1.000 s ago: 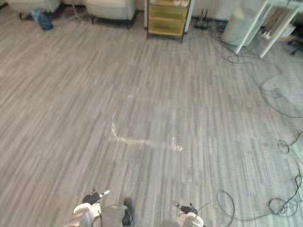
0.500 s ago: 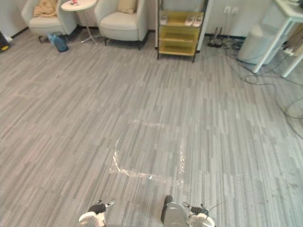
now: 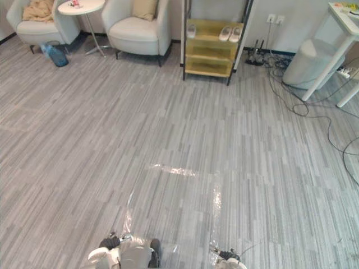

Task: Pick up cushions and gather them together orderly.

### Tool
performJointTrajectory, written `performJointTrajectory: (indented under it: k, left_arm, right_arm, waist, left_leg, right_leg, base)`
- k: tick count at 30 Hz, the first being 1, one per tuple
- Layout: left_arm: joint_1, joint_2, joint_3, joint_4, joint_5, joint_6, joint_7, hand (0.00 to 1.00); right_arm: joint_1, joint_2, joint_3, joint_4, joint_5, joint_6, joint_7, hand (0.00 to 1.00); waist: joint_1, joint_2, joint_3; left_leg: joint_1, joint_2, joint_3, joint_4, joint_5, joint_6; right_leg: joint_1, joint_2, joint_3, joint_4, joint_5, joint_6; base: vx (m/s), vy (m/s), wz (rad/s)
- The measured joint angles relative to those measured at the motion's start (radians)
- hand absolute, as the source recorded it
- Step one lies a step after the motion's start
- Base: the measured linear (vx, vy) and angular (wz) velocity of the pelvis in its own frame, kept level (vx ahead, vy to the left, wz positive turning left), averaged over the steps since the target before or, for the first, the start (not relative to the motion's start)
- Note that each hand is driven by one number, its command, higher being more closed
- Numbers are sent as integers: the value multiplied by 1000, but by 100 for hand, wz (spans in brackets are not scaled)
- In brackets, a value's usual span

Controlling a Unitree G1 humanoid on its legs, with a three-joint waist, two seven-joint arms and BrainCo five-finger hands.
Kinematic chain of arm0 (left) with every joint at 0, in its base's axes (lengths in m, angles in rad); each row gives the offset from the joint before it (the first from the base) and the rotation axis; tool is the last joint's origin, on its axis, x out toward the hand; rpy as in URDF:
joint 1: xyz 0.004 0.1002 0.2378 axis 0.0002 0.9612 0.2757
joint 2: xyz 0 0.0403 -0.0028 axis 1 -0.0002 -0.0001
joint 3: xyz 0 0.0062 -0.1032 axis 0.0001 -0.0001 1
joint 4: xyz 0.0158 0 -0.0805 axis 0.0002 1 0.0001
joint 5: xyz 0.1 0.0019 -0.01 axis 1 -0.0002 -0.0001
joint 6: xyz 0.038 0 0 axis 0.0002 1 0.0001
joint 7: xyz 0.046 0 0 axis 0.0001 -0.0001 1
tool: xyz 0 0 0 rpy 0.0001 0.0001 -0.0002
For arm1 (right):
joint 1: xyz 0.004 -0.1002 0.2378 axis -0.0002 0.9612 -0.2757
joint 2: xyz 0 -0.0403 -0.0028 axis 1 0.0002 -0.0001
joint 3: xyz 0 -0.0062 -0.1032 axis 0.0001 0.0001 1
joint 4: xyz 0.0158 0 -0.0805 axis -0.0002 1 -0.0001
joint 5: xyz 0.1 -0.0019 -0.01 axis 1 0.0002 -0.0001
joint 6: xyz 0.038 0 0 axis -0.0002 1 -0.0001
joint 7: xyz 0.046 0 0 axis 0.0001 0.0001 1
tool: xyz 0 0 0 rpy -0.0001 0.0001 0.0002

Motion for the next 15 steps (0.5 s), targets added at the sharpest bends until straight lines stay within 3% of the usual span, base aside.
performJointTrajectory:
  k: [2, 3, 6, 7, 8, 9, 10, 11, 14, 15]
  left_arm:
    - [-4, 19, -29, 8, 6, 3, -1, 0]
    - [-3, 18, -30, 14, 7, 3, 0, 0]
    - [1, 18, -39, 19, 7, 4, 1, 0]
    - [-1, 18, -49, 18, 8, 3, 1, 0]
    - [0, 27, -63, 18, 12, 3, 1, 0]
    - [0, 29, -64, 18, 14, 3, 1, 0]
    - [0, 33, -64, 19, 17, 3, 2, 0]
    - [-3, 13, -64, 29, 17, 1, 1, 0]
    - [-4, -18, -53, 38, 16, 1, -1, 0]
    - [-4, -18, -49, 36, 17, 0, -2, 0]
  right_arm:
    - [1, -2, 16, 0, 0, 0, 3, 0]
    - [8, -5, 26, -6, 1, -1, 5, 0]
    - [5, -8, 25, -8, 0, -5, 7, 0]
    - [1, -10, 22, -9, 0, -10, 8, 0]
    - [-5, -7, 19, 4, 1, -11, 9, 0]
    - [-6, -7, 19, 6, 0, -10, 9, 0]
    - [-3, -9, 17, 7, 2, -10, 11, 0]
    - [-10, -32, 5, 9, 0, -10, 10, 0]
    - [-22, -47, -17, 30, 2, -10, 11, 0]
    - [-20, -47, -20, 31, 2, -10, 11, 0]
  waist:
    - [-24, -16, 9]
    - [-32, -19, 10]
    - [-50, -16, 12]
    - [-52, -10, 14]
    - [-51, -22, 17]
    - [-51, -26, 16]
    - [-54, -34, 21]
    - [-62, 13, 24]
    - [-59, 49, 24]
    - [-59, 49, 23]
  left_leg:
    - [62, -25, -10, -28, -5, 1]
    - [143, -30, -13, -79, -6, 0]
    - [210, -14, -19, -129, -7, -2]
    - [223, -1, -21, -138, -31, -24]
    - [232, 1, -26, -139, -51, -39]
    - [241, 0, -30, -139, -57, -45]
    - [255, -6, -51, -139, -73, -60]
    - [268, 23, -79, -138, -77, -66]
    - [237, 60, -117, -12, -78, -66]
    - [220, 68, -123, 28, -79, -66]
  right_leg:
    - [-70, -46, -27, 165, -29, -28]
    - [-117, -79, -99, 190, -72, -74]
    - [-156, -81, -180, 23, -98, -118]
    - [-173, -56, -196, -126, -77, -138]
    - [-182, -24, -176, -332, -1, -159]
    - [-184, -14, -162, -390, 30, -164]
    - [-176, 11, -113, -501, 177, -177]
    - [-142, 51, -114, -516, 174, -197]
    - [-129, 82, -121, -485, 89, -221]
    - [-118, 86, -124, -489, 81, -225]
  base:
    - [346, 57, 25]
    - [316, 10, 26]
    - [290, -44, 19]
    - [311, -150, 17]
    - [394, -199, 14]
    - [381, -236, 10]
    - [414, -228, 1]
    - [404, -215, -1]
    - [326, -206, -17]
    - [273, -228, 21]
